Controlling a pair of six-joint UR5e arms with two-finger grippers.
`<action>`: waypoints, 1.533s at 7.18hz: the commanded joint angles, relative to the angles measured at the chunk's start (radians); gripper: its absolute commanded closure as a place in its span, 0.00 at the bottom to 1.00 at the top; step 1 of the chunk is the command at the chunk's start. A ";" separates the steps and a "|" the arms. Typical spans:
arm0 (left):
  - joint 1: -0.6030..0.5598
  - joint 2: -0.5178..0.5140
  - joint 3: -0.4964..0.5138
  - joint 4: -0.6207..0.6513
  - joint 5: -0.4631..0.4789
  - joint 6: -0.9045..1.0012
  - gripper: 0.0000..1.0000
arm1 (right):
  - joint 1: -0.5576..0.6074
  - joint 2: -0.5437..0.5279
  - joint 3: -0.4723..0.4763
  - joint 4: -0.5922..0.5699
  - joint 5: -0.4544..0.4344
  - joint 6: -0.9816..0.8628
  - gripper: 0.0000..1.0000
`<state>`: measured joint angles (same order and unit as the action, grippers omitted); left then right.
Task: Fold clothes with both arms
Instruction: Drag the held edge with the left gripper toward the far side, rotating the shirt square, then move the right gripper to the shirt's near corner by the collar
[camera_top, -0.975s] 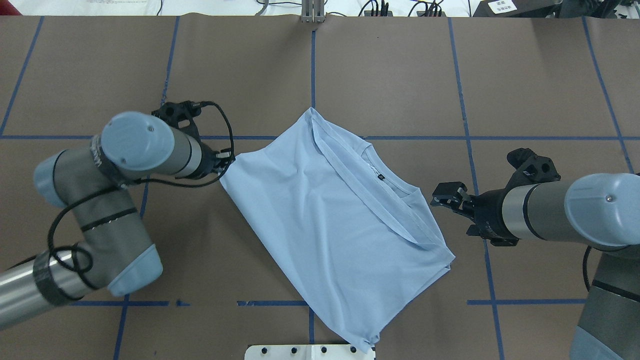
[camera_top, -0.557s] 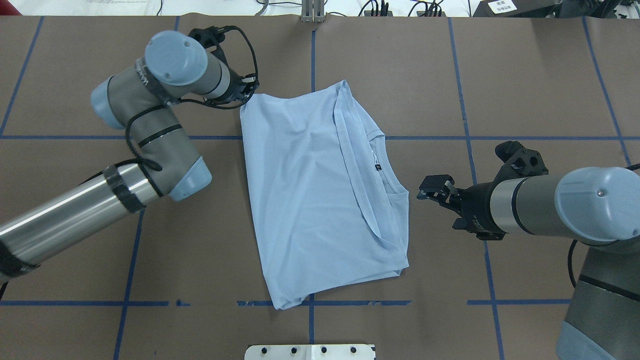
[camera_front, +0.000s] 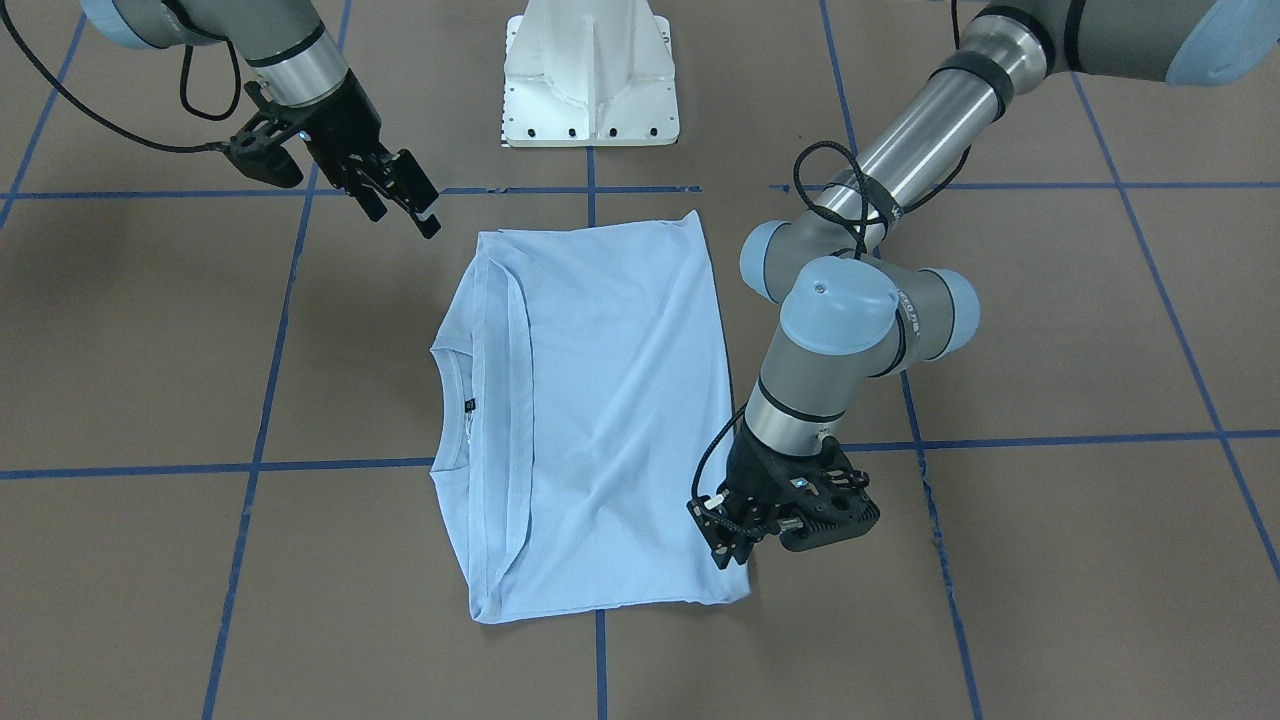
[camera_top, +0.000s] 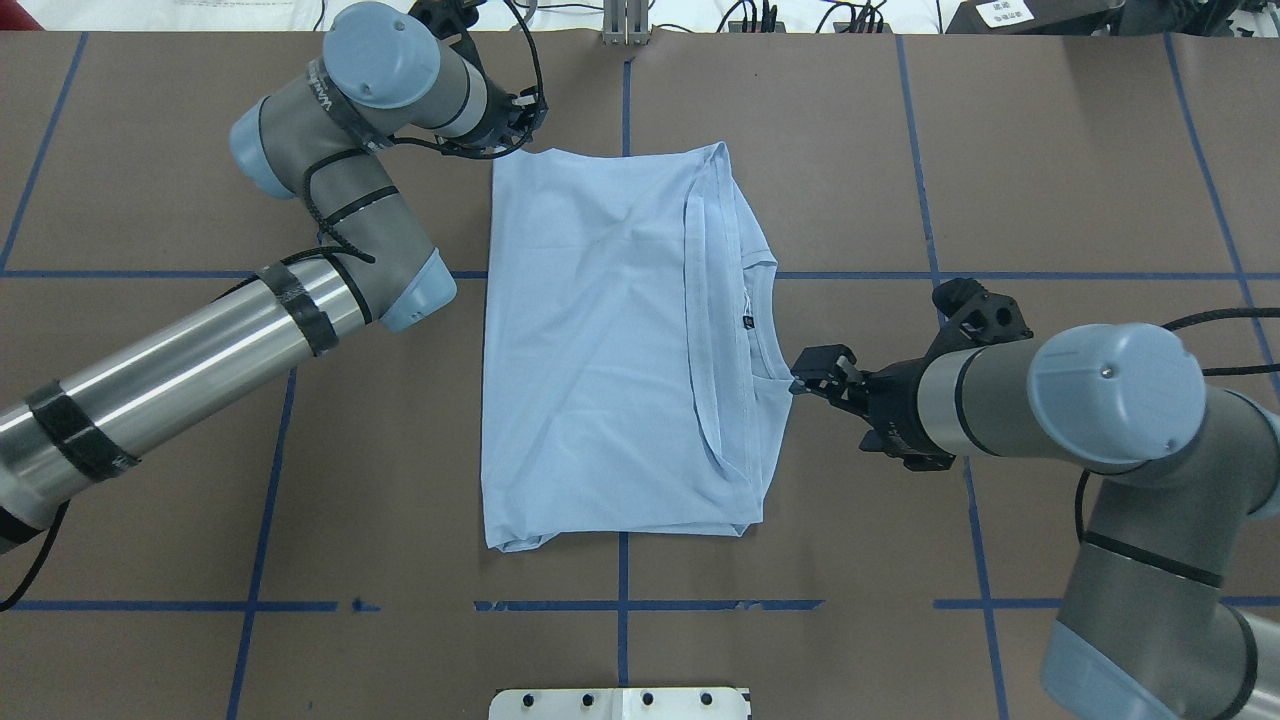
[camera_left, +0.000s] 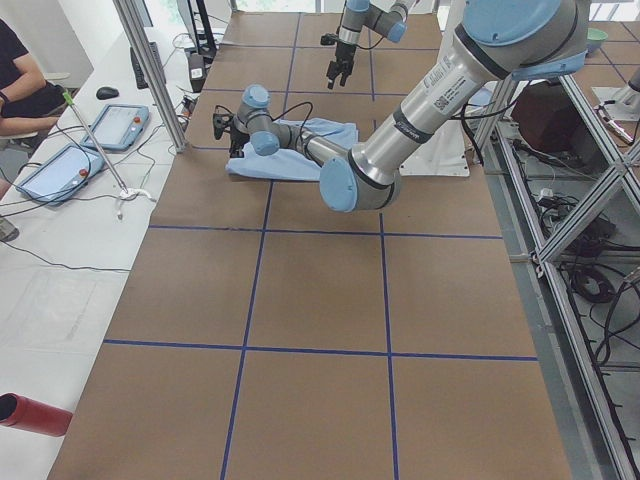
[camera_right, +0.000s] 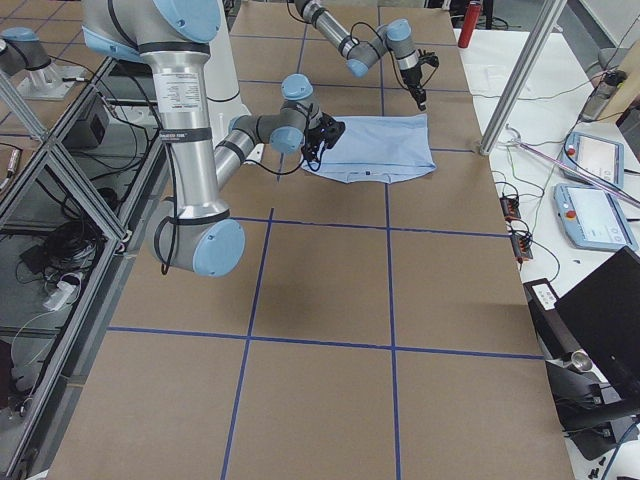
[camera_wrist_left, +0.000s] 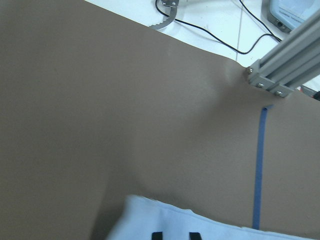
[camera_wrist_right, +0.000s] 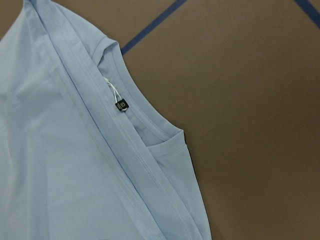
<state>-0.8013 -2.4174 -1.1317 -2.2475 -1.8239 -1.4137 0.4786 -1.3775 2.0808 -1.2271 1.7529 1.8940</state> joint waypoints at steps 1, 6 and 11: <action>0.002 0.180 -0.289 0.075 -0.069 -0.004 0.50 | -0.078 0.060 -0.083 -0.040 -0.021 -0.044 0.00; 0.002 0.196 -0.307 0.077 -0.066 -0.010 0.50 | -0.207 0.144 -0.158 -0.153 -0.216 -0.487 0.27; 0.007 0.221 -0.307 0.069 -0.060 -0.045 0.50 | -0.210 0.189 -0.217 -0.143 -0.233 -0.597 1.00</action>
<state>-0.7947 -2.2022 -1.4391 -2.1763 -1.8847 -1.4603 0.2677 -1.1896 1.8659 -1.3733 1.5209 1.3292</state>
